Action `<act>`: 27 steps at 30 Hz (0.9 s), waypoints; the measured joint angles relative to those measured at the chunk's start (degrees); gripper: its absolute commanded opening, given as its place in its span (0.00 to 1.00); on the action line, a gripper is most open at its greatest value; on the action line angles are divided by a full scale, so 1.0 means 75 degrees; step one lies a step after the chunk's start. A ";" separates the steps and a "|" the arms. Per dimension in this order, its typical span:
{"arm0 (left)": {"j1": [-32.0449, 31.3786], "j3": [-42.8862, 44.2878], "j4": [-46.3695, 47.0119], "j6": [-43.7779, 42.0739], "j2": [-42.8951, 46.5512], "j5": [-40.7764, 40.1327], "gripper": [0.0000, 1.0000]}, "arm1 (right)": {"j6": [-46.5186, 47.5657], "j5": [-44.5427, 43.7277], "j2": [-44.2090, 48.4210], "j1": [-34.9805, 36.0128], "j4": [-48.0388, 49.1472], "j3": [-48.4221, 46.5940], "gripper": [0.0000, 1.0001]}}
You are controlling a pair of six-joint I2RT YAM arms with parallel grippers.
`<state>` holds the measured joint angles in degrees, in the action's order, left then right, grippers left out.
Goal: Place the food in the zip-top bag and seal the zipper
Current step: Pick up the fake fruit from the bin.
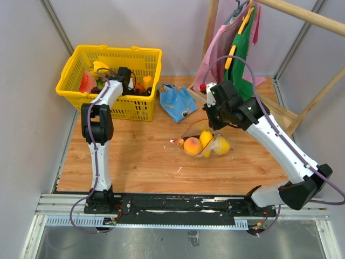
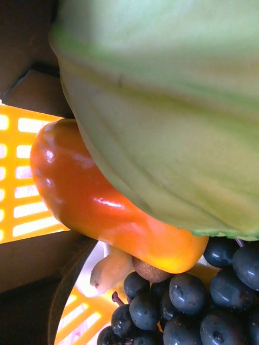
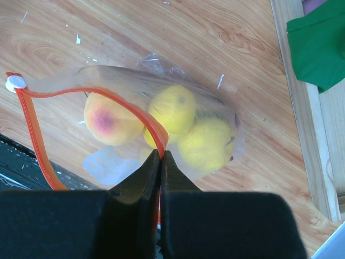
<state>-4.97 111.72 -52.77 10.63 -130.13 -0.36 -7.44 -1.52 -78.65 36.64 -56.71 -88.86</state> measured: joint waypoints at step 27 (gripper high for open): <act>0.0000 -0.0254 0.0020 -0.0055 0.2040 0.0015 0.14 | -0.0032 0.0134 0.0105 0.0000 0.0128 0.0093 0.01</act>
<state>-4.97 109.82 -52.62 10.22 -114.83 -0.25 -7.68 -0.51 -77.87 36.64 -55.75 -88.16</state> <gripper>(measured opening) 0.719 0.013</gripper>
